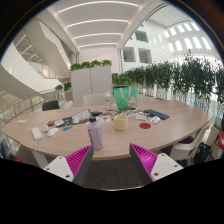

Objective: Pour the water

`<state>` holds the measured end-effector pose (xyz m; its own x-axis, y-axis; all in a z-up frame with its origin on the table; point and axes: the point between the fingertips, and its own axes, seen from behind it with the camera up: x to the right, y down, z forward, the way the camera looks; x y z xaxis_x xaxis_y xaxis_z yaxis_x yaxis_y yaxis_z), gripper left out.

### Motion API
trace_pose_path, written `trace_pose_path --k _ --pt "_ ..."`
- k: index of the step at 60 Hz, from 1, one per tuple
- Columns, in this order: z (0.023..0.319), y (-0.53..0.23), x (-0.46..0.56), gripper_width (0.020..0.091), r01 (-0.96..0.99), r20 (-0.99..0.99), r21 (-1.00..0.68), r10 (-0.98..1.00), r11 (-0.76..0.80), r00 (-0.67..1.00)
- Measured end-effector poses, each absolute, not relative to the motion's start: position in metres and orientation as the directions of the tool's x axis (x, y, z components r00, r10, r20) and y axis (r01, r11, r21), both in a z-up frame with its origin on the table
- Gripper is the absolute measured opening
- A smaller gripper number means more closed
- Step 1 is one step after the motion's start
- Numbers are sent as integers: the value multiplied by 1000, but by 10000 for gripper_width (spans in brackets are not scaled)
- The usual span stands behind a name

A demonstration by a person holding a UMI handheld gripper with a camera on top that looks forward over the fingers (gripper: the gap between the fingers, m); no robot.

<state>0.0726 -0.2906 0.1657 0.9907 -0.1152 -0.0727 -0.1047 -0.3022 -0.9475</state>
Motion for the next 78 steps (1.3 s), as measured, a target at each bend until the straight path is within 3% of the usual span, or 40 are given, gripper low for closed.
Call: trace_pose_path --k 5,14,25,28,30,36,49,56,58,59,66,73,78 --pt "121 -241 20 825 -102 -83 -952 -75 -290 994" --pt "81 -145 -21 825 -61 -58 -969 -20 -239 998" --pt "64 -51 -6 821 4 14 -980 -52 -197 999" --pt "60 -33 -12 720 -14 -5 -979 -48 -201 999" --pt "50 -23 -14 533 -20 -10 -973 -44 -231 999" --pt "53 -9 -16 538 3 12 -981 -46 -192 999" --pt "49 7 -32 406 -72 -83 -947 25 -314 996" --pt "101 27 -41 406 -290 -330 -894 66 -340 942" --pt "122 36 -41 381 -378 -420 -862 57 -336 906" --pt "124 45 -33 407 -429 -474 -839 64 -334 878" --pt "185 77 -10 406 -772 -820 -542 6 -331 572" --pt "164 122 29 405 -938 -982 -116 -104 -328 158" --pt "152 128 41 405 -910 -963 254 -179 -329 -204"
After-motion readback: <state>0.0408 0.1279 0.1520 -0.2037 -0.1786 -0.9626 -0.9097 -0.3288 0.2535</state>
